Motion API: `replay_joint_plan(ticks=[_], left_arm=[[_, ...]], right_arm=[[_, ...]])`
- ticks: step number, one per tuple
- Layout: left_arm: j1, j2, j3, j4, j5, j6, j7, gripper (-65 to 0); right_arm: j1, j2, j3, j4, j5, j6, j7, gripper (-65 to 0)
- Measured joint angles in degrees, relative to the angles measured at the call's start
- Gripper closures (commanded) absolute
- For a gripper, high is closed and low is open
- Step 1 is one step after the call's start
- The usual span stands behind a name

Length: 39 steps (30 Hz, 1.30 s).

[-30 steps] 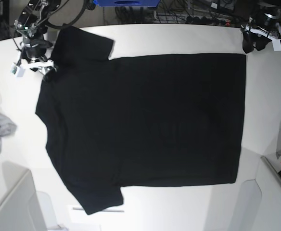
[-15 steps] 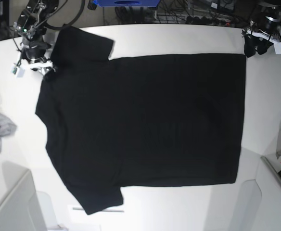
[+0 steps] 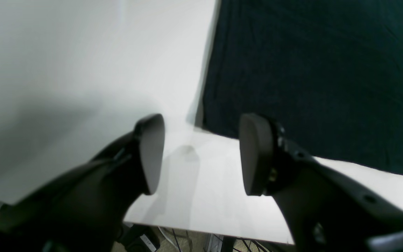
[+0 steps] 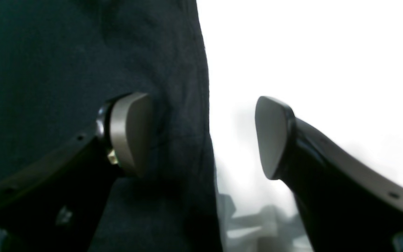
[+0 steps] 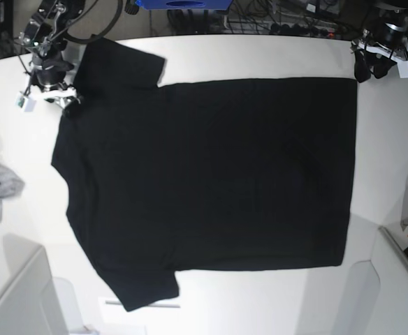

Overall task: Fold the T-shirt properly
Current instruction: 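Move both grippers down to the shoulder corners of the black T-shirt, then grasp the shoulder corners with both grippers and pull them apart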

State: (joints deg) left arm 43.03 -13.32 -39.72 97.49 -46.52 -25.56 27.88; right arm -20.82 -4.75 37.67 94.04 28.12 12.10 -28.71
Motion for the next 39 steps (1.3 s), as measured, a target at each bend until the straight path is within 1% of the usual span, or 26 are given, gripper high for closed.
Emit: replay_joint_plan(ticks=[8, 12, 16, 17, 19, 21, 23, 25, 27, 29, 32, 34, 36, 39], left_arm=[[-0.22, 0.17, 0.0, 0.0, 0.0, 0.02, 0.0, -33.1], [-2.27, 2.23, -0.09, -1.14, -0.09, -0.22, 0.0, -33.1], [-2.47, 2.43, 0.15, -1.75, 0.0, 0.02, 0.22, -33.1], [-2.73, 2.82, -0.04, -1.75, -0.04, 0.0, 0.22, -33.1], [-2.84, 3.32, -0.04, -1.75, 0.0, 0.0, 0.26, -33.1], [-2.82, 3.48, -0.04, -1.75, 0.0, -0.02, 0.26, -33.1], [-2.78, 3.32, -0.09, -1.75, 0.0, 0.0, 0.24, -33.1], [-2.8, 3.32, -0.11, -1.75, -0.02, 0.0, 0.2, -33.1], [-2.84, 3.61, -0.09, -1.75, -0.04, 0.0, 0.17, -33.1], [-2.89, 4.72, -0.22, -1.75, -0.02, 0.02, 0.0, -33.1], [-3.8, 6.84, -0.2, -2.34, -0.11, -0.02, 0.42, -33.1], [-4.9, 7.43, -0.2, -4.35, -0.24, -0.2, 0.22, -33.1], [-5.99, 7.65, -0.2, -6.4, -0.42, -0.02, -0.26, -33.1], [-6.91, 7.56, -0.22, -7.28, -0.44, -0.02, -0.46, -33.1]], right_arm=[[-0.04, -0.02, 0.0, 0.02, 0.0, 0.0, 0.0, -43.2], [-0.13, -0.04, -0.04, 0.02, 0.02, 0.02, 0.04, -43.2], [-0.04, -0.02, -0.07, 0.0, 0.0, 0.02, 0.11, -43.2], [-0.04, -0.04, -0.07, 0.0, 0.0, 0.33, 0.07, -43.2], [-0.07, -0.15, -0.07, -0.04, -0.04, 2.93, -0.04, -43.2], [0.02, -0.2, -0.22, -0.02, -0.02, 4.83, -1.53, -43.2], [0.35, -0.94, -0.22, 0.09, 0.0, 4.9, -2.43, -43.2], [0.46, -1.44, -0.22, 0.15, 0.04, 5.86, -2.49, -43.1], [0.79, -1.42, -0.22, 0.04, 0.22, 5.97, -3.02, -43.1], [0.79, -1.42, -0.22, 0.0, 0.22, 5.97, -2.97, -40.5], [0.76, -1.42, -0.22, -0.09, 0.22, 5.95, -3.21, -31.4], [0.76, -1.42, -0.22, -0.26, 0.15, 6.03, -3.37, -27.8], [0.79, -1.42, -0.22, -0.31, 0.15, 6.19, -3.48, -26.4], [0.76, -1.42, -0.24, -0.31, 0.22, 6.6, -3.74, -26.4]])
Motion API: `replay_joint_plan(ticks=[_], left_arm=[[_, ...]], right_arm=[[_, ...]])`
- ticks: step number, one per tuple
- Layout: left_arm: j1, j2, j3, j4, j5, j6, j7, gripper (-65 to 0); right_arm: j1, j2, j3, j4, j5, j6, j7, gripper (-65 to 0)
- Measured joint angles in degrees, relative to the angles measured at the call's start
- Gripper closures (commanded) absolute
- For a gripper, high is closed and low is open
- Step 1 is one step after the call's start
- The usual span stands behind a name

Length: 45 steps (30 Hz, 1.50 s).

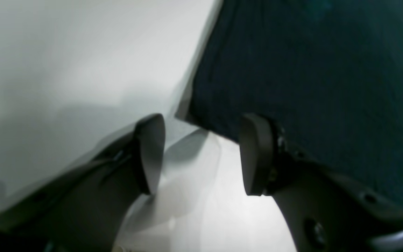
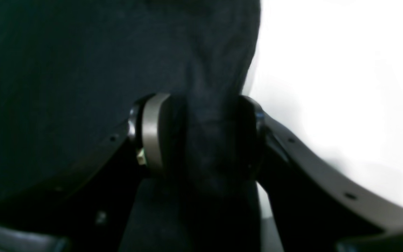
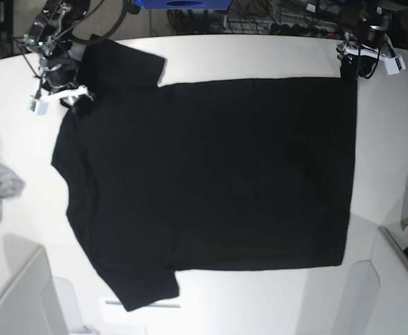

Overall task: Fold the T-shirt properly
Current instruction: 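Grasp the shoulder corners with both grippers and pull them apart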

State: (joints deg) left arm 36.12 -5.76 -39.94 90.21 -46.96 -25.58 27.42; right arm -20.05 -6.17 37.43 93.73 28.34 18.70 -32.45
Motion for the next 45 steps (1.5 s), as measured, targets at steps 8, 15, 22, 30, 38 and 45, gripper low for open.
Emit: replay_joint_plan(ticks=[8, 15, 22, 30, 38, 45], left_arm=[[-2.32, 0.13, -0.15, -0.55, 0.37, 0.09, 0.15, -32.6], [-3.76, 0.2, 0.31, -1.03, 0.31, 0.13, 0.52, -31.9], [-8.63, -0.31, -0.37, -5.64, -1.27, -0.61, 6.47, -7.2], [-8.15, -0.48, -0.13, -5.7, -1.51, -0.63, 6.88, 0.0], [-2.58, -3.45, -0.13, -0.5, 0.37, 0.22, 9.49, 0.0], [1.18, -4.13, -0.09, 6.27, 0.46, 0.13, 9.9, 0.0]], right_arm=[[0.0, 0.0, -0.02, 0.0, 0.0, 0.0, 0.02, -26.4], [-0.28, 0.0, -0.04, 0.0, 0.0, 0.0, 0.07, -26.1], [-0.48, 0.0, -0.02, 0.0, 0.02, 0.02, 0.28, -25.5], [-0.59, -0.02, 0.39, -0.13, -0.24, 0.02, -0.61, 0.0], [-4.33, -0.59, 0.39, 3.93, 1.75, -0.04, -1.38, 0.0], [-10.03, -0.61, 0.2, 10.27, 6.69, -0.24, -1.22, 0.0]])
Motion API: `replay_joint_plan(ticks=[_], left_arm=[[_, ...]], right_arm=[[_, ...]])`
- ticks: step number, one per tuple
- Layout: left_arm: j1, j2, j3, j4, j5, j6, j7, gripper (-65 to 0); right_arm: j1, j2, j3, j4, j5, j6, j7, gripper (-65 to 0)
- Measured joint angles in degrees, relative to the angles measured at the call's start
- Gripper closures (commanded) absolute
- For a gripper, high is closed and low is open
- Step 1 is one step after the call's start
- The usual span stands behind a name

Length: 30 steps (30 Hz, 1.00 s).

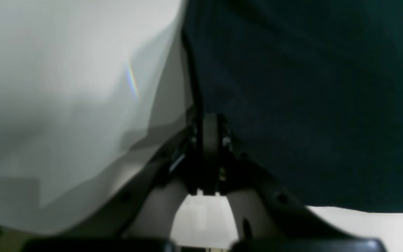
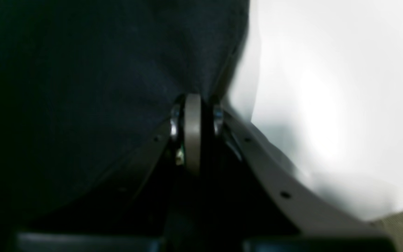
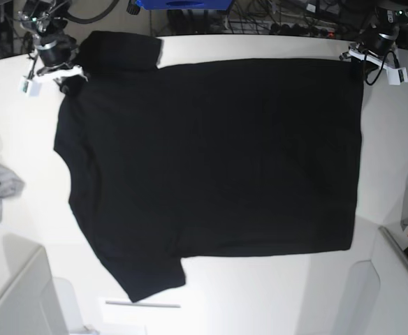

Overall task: Fold the T-shirt properly
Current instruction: 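Grasp the shoulder corners with both grippers and pull them apart, then lift the shoulder edge with both grippers and fold it over the shirt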

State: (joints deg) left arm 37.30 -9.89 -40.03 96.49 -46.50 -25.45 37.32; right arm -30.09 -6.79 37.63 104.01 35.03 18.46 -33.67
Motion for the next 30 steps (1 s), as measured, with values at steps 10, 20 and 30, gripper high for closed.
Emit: replay_joint_plan(ticks=[10, 20, 30], left_arm=[[3.26, 0.0, -0.02, 7.3, -7.48, -0.04, 1.6, 0.0], [-7.87, 0.24, -9.92, 7.54, -14.86, 4.48, 18.21, 0.0], [-18.99, 0.15, -9.11, 6.91, -13.86, 10.56, 20.83, 0.0]], right_arm=[[1.11, 0.0, 0.24, 2.86, -0.13, -0.04, -7.32, 0.0], [14.69, 3.5, 0.0, 2.71, -0.52, -7.82, -21.92, 0.0], [30.53, 5.86, -0.2, -5.75, -0.5, -13.57, -29.49, 0.0]])
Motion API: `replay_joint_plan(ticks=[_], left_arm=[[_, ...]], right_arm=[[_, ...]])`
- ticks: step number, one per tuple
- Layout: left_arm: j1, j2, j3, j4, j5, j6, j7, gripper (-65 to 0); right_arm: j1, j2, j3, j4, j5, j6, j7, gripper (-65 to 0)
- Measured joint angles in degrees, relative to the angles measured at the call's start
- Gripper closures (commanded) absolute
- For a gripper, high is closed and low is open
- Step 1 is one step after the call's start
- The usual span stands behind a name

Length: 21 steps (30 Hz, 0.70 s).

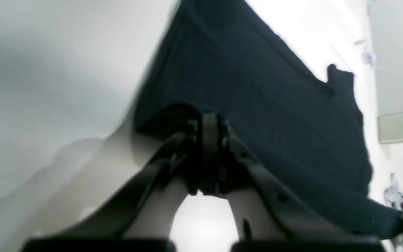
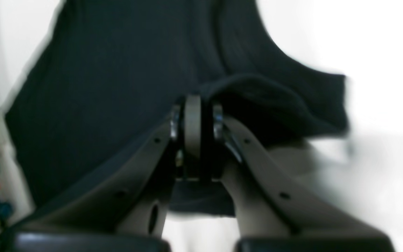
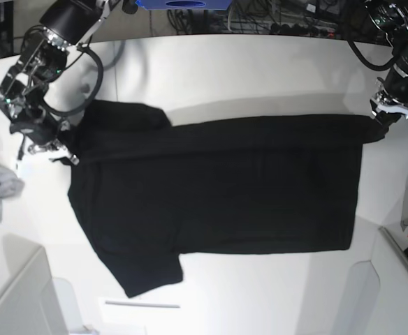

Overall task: Fold the T-shirt properly
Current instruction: 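Lift the shoulder edge with both grippers and fold it over the shirt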

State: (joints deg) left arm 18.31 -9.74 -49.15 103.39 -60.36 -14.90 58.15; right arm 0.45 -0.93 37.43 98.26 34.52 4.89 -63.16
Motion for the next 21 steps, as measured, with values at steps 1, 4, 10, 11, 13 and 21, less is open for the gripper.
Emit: replay_joint_plan(ticks=[1, 4, 10, 11, 13, 21], left_arm=[[-1.07, 0.02, 0.79, -0.02, 0.04, -0.04, 0.02, 0.0], [-3.91, 0.04, 2.97, 0.0, 0.48, 2.38, -0.02, 0.0], [-8.0, 0.09, 5.73, -2.19, 5.49, 5.51, -0.07, 0.0], [-8.83, 0.2, 6.05, -3.02, 5.46, 5.51, -0.04, 0.0], [-10.47, 0.22, 6.51, -4.52, 5.38, 5.49, -0.07, 0.0], [-14.6, 0.22, 6.38, -10.05, 10.23, 5.53, 0.11, 0.0]], right_arm=[[1.31, 0.15, -0.15, -2.14, 0.2, 0.0, -0.02, 0.0], [4.61, 0.66, -0.17, -7.32, -0.26, -0.33, -0.13, 0.0], [10.12, 2.03, -3.8, -13.57, -2.32, -0.42, 2.73, 0.0], [10.91, 2.93, -6.01, -14.82, -3.5, -0.28, 3.23, 0.0], [12.37, 3.26, -8.7, -17.53, -5.35, -0.39, 6.25, 0.0], [12.31, 3.52, -8.79, -23.02, -6.05, -0.39, 9.73, 0.0]])
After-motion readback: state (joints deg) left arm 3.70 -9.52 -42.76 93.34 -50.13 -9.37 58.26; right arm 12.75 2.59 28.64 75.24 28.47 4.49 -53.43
